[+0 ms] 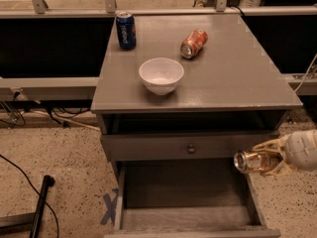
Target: Pick orange can from middle drawer and place on counter
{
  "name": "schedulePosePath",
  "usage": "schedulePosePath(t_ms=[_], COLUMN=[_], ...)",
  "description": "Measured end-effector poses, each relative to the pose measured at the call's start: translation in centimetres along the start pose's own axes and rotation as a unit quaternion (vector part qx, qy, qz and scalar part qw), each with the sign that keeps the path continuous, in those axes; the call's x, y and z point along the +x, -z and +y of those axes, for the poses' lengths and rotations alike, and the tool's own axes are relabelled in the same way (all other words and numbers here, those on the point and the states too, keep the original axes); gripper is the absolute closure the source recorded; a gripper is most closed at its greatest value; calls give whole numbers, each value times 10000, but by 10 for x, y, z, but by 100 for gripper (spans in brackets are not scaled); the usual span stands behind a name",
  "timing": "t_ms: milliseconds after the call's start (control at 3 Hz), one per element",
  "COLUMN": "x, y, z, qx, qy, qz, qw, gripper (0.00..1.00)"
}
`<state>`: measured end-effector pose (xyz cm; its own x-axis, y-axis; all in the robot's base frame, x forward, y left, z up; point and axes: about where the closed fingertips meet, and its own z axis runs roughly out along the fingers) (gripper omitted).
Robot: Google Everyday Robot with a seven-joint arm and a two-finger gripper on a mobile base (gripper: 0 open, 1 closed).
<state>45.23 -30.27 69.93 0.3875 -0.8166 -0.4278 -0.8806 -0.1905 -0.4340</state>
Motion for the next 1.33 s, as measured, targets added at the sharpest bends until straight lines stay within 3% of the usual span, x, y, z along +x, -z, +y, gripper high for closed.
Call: schedulePosePath(t_ms=[667,1000,1333], x=[0,1,15], y=[68,92,99], z=[-90,-125,-156], qx=[-193,-239,-325], qy=[260,260,67], qz=[776,977,1108], qw=[9965,9946,9933], gripper=[100,100,100])
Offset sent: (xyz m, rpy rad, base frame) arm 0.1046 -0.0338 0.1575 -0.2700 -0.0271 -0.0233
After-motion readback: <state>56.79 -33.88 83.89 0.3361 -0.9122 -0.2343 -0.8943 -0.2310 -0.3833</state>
